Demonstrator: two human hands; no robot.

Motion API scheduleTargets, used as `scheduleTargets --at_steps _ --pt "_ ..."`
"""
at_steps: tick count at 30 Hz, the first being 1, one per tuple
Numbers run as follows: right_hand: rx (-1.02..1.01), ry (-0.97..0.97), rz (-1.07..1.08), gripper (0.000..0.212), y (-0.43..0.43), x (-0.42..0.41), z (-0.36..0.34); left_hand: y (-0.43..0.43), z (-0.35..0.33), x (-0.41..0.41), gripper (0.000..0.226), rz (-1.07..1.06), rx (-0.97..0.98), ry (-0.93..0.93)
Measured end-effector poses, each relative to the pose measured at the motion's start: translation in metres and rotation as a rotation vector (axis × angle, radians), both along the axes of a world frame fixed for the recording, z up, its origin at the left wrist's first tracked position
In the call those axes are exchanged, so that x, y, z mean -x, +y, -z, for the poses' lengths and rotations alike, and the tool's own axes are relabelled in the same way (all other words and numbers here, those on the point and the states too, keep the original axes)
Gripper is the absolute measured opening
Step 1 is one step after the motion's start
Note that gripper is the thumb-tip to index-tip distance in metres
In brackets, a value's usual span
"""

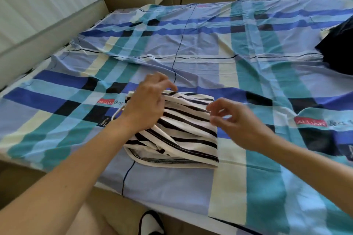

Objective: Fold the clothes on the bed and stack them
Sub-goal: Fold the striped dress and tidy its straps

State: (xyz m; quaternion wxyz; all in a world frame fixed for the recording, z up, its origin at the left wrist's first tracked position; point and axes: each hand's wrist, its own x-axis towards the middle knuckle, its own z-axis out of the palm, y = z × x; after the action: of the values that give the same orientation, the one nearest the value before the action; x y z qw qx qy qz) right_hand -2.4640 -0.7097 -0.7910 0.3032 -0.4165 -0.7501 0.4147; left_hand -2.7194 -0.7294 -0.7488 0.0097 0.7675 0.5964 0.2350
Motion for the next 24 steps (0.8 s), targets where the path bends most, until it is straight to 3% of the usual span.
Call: scheduleTargets --at_steps 2,5,8,12,17,20,22,24 --pt "-0.124 -0.099 -0.037 0.024 -0.007 0.015 0.008 0.006 0.011 -0.004 0.035 0.076 0.231 0.106" --pt "-0.215 -0.318 -0.12 0.06 -0.014 0.023 0.02 0.011 0.026 0.003 0.086 0.114 0.531 0.31" --pt "-0.227 -0.545 -0.208 0.085 -0.018 0.021 0.034 0.011 0.035 0.006 0.126 0.091 0.663 0.409" --pt "-0.216 -0.616 -0.23 0.092 -0.021 0.018 0.042 0.009 0.038 0.001 0.146 0.002 0.732 0.513" --pt "-0.202 -0.568 -0.211 0.095 -0.019 0.02 0.038 -0.002 0.013 0.017 0.136 -0.131 0.766 0.495" --pt "-0.184 -0.429 -0.126 0.099 -0.019 0.019 0.033 -0.007 -0.007 0.043 0.117 -0.352 0.571 0.128" --pt "-0.1 -0.342 -0.078 0.101 -0.02 0.016 0.027 -0.008 -0.007 0.061 0.105 -0.54 0.454 0.004" --pt "-0.025 -0.261 -0.002 0.092 -0.019 0.016 0.024 -0.011 0.002 0.076 0.094 -0.656 0.632 -0.064"
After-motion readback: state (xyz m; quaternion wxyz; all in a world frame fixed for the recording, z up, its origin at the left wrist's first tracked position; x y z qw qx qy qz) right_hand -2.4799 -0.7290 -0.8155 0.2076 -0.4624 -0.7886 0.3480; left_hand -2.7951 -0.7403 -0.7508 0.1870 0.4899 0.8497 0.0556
